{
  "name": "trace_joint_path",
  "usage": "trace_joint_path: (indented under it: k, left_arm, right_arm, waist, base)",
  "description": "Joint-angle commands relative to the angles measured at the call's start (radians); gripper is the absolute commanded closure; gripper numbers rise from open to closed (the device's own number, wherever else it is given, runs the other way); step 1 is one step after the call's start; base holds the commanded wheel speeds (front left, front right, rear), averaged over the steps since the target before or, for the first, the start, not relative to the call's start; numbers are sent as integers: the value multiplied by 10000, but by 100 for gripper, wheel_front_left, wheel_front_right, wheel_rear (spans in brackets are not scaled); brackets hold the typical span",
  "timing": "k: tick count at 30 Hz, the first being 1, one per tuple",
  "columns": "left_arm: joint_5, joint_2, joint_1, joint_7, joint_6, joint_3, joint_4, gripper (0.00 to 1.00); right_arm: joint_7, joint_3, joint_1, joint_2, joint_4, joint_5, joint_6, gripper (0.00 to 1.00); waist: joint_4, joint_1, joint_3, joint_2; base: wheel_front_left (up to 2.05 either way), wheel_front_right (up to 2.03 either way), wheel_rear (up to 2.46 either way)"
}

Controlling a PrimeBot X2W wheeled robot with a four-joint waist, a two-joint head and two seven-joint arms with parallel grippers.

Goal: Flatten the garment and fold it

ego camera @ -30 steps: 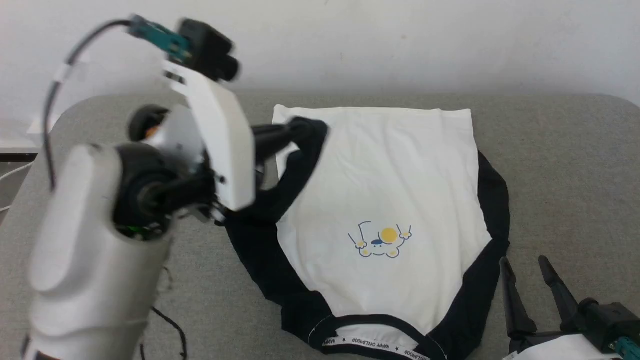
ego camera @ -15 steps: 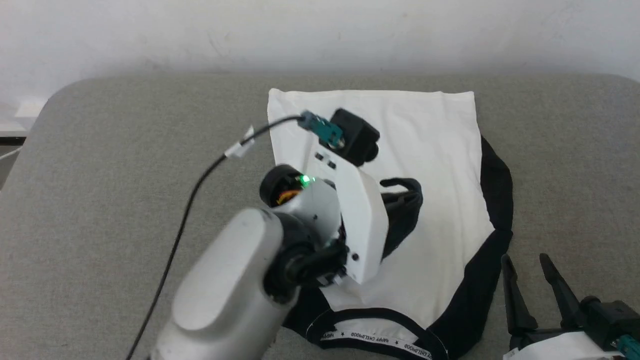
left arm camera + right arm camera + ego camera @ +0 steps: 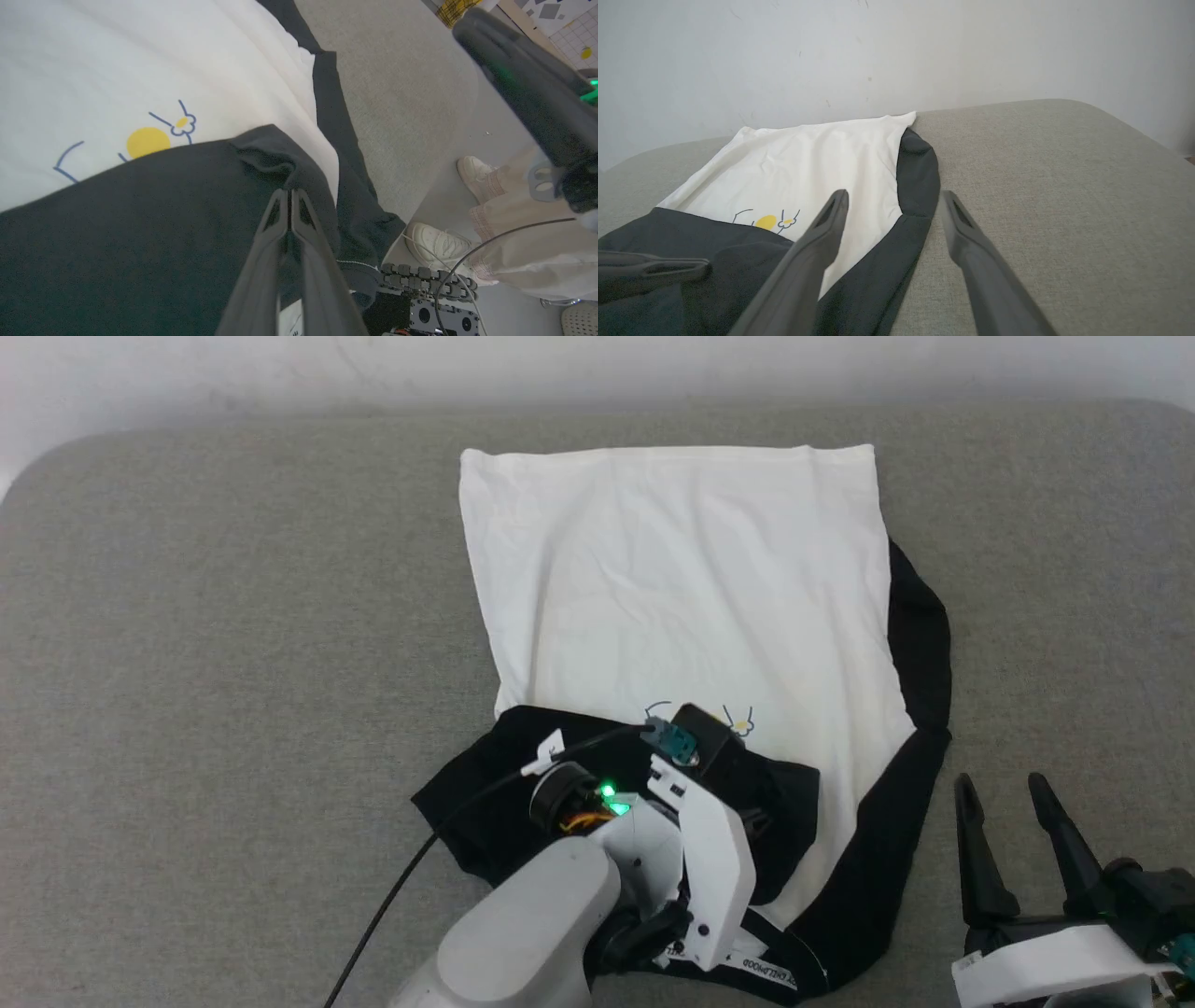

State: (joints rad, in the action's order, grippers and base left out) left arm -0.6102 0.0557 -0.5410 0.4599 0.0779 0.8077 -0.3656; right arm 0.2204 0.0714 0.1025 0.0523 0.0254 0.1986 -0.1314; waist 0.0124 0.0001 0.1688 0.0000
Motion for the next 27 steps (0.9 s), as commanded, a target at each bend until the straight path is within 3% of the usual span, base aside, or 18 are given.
trace_joint_path:
  k: [1, 17, 18, 19, 20, 27]
  left_arm:
    - [-149, -48, -56, -161, -55, 131, -189, 100]
    - [-2543, -53, -905, -1480, -1349, 2007, -2200, 100]
    - [-2655, -54, -964, -1517, -1410, 2107, -2272, 68]
    - [-2762, -54, -1028, -1554, -1444, 2218, -2310, 55]
    - [-2895, -54, -1083, -1585, -1482, 2312, -2318, 0]
    - [-3709, -54, -1555, -1697, -1588, 2725, -1812, 0]
  right_arm:
    - [-7, 33, -146, -20, -42, -61, 7, 0]
    - [-71, -39, -517, -20, -62, -139, 7, 0]
    - [-65, -38, -519, -20, -48, -140, 7, 0]
    - [-60, -34, -512, -20, -32, -139, 7, 0]
    - [-53, -28, -495, -20, -13, -136, 7, 0]
    - [-48, 109, -247, -20, 136, -114, 7, 0]
  waist:
    - [-206, -1, 217, 0]
    - [-866, -1, 720, 0]
    - [-889, -1, 710, 0]
    - [-904, -1, 691, 0]
    - [-908, -1, 659, 0]
    - [-720, -1, 278, 0]
  base:
    - [0, 0, 0]
    - [0, 0, 0]
    - [0, 0, 0]
    - [0, 0, 0]
    - [0, 0, 0]
    - [0, 0, 0]
